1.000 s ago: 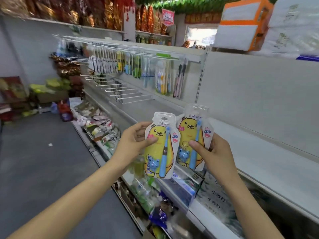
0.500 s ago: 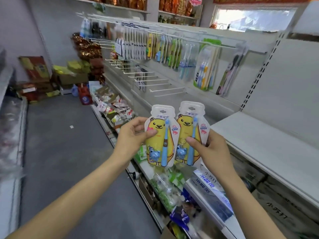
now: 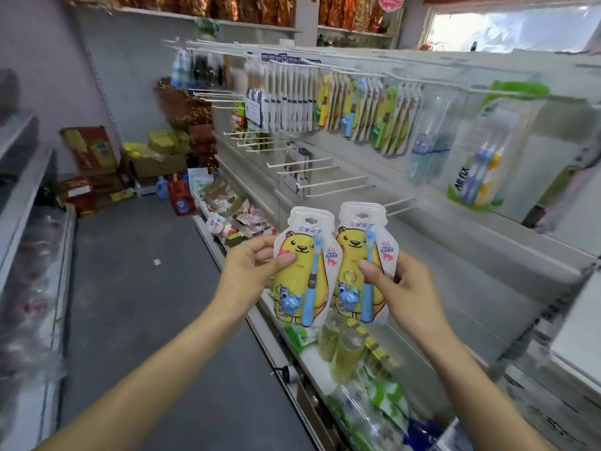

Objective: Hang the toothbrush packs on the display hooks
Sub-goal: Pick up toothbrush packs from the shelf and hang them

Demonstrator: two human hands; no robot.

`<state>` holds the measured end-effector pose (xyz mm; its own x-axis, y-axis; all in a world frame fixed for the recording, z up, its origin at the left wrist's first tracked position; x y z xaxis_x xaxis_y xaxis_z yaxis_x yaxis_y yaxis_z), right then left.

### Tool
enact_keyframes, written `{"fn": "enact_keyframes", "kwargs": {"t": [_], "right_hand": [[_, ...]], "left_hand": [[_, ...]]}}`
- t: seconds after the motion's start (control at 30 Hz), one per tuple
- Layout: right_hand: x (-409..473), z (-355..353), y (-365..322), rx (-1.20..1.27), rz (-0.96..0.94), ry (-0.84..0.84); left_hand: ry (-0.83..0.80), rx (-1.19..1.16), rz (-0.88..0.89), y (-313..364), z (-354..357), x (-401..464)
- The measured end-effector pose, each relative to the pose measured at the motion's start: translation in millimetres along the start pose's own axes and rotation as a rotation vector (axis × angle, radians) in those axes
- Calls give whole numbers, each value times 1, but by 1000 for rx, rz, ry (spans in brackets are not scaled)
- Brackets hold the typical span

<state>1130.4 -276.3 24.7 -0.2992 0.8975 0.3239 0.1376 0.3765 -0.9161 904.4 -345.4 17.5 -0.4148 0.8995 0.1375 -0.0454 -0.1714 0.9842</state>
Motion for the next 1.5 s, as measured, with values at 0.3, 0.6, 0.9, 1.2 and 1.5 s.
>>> {"fn": "enact_keyframes", "kwargs": {"t": [0.3, 0.6, 0.9, 1.2, 1.5], "right_hand": [[97, 62, 9, 104, 0, 41], [166, 99, 28, 16, 34, 158], [242, 156, 22, 5, 57, 431], [305, 200, -11, -16, 14, 699], [358, 218, -50, -106, -118, 749]], "left_hand": [[-11, -6, 21, 3, -47, 111], [-63, -60, 35, -9, -78, 226], [-287, -117, 41, -16, -105, 364], [-503, -121, 85, 1, -112, 465], [-636, -185, 25, -19, -113, 501]]}}
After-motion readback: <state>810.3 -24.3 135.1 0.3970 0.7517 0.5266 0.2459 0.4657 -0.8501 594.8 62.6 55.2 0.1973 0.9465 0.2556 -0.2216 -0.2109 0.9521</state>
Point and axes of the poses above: each hand's wrist, its own x-axis towards the middle knuckle, its own z-axis out of the palm, y = z × x, the point moved 1 cm from there along x, towards the middle knuckle, and after that the axes turned 3 degrees about y, right-handed, at the moved point
